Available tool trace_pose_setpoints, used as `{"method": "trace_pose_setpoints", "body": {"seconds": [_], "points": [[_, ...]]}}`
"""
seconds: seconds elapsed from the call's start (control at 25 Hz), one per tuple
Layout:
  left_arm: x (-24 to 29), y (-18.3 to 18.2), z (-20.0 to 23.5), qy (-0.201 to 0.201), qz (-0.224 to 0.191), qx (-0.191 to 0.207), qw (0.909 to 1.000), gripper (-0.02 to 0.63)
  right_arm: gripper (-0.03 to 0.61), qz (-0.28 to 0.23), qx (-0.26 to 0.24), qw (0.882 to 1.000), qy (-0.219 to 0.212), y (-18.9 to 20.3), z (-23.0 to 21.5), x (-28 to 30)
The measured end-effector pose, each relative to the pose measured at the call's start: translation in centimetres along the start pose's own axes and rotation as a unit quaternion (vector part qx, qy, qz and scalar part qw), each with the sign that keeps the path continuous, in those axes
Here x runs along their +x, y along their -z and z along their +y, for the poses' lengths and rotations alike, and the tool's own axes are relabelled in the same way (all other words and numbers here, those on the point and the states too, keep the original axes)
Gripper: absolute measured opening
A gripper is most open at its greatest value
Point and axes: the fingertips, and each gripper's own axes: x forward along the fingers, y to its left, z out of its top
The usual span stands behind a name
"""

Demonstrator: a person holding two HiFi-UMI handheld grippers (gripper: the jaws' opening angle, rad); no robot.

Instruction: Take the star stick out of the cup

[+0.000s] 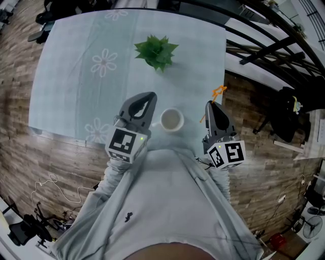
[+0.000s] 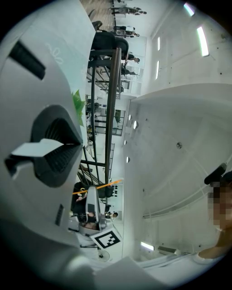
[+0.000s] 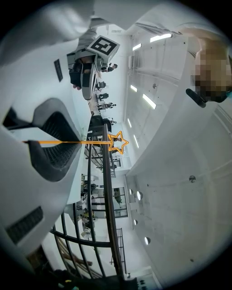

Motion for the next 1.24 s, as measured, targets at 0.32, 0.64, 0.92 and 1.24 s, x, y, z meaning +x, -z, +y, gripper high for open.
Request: {"method": "trace_pose_setpoints", "body": {"seconds": [0.32, 0.64, 0.92, 1.24], "points": [[-0.2, 0.2, 0.4, -0.007, 0.0, -0.004, 1.0, 0.02, 0.02, 0.009, -0.005, 1.0, -0.014, 0.4, 0.6, 0.5], [-0.4, 0.5, 0.6, -0.011, 0.001, -0.006, 0.9999, 0.02, 0.02, 0.006, 0.004, 1.0, -0.015, 0.5, 0.7, 0.4], [-0.6, 0.5, 0.6, -0.009, 0.001, -0.004, 0.9999, 0.02, 0.02, 0.002, 0.016, 1.0, -0.016, 0.6, 0.8, 0.3], [-0.6, 0.6, 0.4, -0.007, 0.002, -0.005, 1.0, 0.02, 0.02, -0.003, 0.015, 1.0, -0.024, 0.3, 1.1, 0.2]]}}
